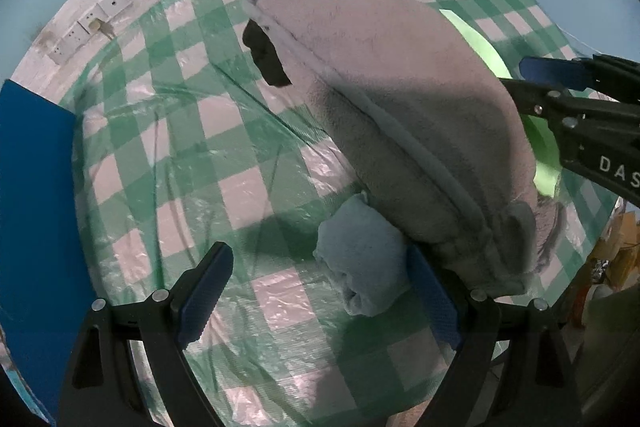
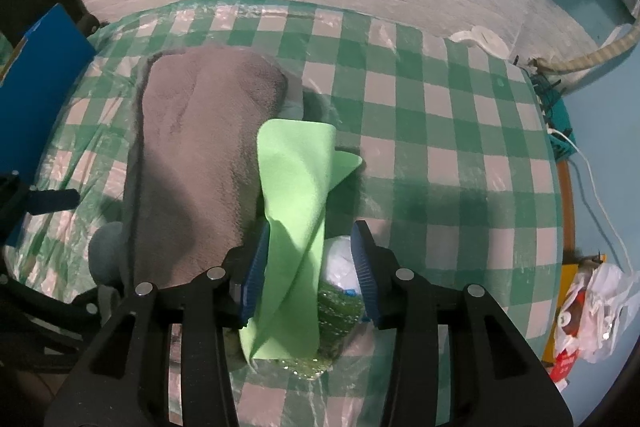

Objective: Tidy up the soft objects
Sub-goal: 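Grasp the white sock with the left tool while the right tool grasps the light-green cloth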

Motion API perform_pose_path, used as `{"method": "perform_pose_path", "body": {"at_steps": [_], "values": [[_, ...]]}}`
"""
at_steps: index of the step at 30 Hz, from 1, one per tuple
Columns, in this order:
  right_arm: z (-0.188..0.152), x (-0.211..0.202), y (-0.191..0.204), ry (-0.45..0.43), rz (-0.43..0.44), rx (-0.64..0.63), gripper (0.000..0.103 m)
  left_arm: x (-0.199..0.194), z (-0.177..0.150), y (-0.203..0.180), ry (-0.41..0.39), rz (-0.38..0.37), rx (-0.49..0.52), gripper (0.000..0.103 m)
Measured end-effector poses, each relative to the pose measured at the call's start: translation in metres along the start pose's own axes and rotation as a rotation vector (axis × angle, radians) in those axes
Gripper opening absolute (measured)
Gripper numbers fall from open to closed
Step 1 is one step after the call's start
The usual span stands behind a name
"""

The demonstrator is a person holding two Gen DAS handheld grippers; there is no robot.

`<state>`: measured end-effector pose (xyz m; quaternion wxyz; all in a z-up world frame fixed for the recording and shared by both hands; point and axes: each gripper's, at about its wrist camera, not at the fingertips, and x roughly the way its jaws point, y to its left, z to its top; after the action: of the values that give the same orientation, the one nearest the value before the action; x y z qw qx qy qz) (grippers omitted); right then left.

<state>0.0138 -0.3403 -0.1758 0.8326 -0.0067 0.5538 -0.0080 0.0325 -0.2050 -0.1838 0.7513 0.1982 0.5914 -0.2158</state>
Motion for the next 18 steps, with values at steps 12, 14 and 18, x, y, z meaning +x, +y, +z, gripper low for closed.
{"method": "perform_pose_path", "body": {"at_steps": [12,14,18], "values": [[0.000,0.004,0.011,0.028,-0.022,-0.048,0.007,0.001,-0.003,0.015,-0.020,-0.126,-0.026,0.029],[0.000,-0.002,0.009,0.018,-0.019,-0.035,0.007,0.000,-0.005,0.016,-0.023,-0.136,-0.031,0.025],[0.001,-0.010,0.008,-0.001,-0.018,-0.029,0.007,-0.007,-0.009,0.026,-0.041,-0.147,-0.039,0.024]]}}
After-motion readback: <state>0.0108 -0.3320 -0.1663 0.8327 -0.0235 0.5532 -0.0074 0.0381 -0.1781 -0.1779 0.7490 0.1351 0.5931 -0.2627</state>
